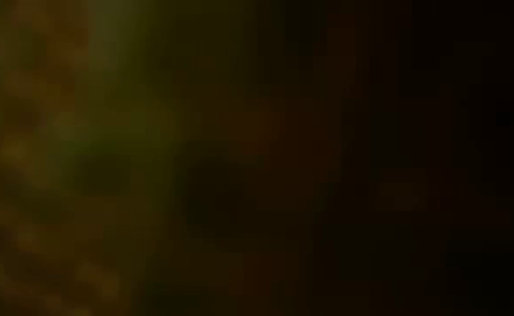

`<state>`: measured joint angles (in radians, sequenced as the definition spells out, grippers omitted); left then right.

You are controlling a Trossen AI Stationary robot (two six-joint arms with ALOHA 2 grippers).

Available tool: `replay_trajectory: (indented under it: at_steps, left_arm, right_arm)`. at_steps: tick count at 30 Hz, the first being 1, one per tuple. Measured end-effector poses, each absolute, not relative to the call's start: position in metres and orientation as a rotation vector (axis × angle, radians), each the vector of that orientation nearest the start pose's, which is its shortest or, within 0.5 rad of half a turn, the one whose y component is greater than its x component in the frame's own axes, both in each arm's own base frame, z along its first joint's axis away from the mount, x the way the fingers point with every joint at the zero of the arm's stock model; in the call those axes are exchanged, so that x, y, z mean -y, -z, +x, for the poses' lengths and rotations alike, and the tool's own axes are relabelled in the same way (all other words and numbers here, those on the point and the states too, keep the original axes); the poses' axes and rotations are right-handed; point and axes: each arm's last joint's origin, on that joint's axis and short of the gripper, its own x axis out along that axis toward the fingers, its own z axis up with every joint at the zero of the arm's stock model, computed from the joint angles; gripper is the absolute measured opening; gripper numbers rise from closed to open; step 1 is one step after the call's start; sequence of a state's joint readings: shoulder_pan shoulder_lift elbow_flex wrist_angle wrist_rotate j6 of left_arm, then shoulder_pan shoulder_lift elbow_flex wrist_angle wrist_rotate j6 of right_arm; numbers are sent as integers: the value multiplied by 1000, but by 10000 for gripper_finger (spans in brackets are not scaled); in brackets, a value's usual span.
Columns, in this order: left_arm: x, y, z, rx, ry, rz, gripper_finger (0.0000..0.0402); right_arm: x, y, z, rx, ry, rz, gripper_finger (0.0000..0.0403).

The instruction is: Stack small to large cups/mugs on shelf

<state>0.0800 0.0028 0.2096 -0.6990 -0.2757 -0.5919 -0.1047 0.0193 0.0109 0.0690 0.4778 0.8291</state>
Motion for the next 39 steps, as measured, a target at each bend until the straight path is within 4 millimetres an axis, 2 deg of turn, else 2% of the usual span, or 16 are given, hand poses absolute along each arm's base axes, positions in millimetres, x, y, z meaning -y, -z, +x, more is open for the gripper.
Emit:
replay_trajectory:
  at_steps: [28, 32, 35, 39]
  left_arm:
    - [-13, -168, 67, -374, -483, -525, 21]
    - [-13, -168, 67, -374, -483, -525, 21]
    - [-13, -168, 67, -373, -483, -525, 21]
    - [-13, -168, 67, -374, -483, -525, 21]
  right_arm:
    - [23, -172, 93, 301, 524, 821, 161]
    - [24, -176, 92, 385, 542, 906, 161]
    - [25, -181, 91, 478, 503, 1036, 161]
    - [26, -186, 88, 576, 549, 1049, 161]
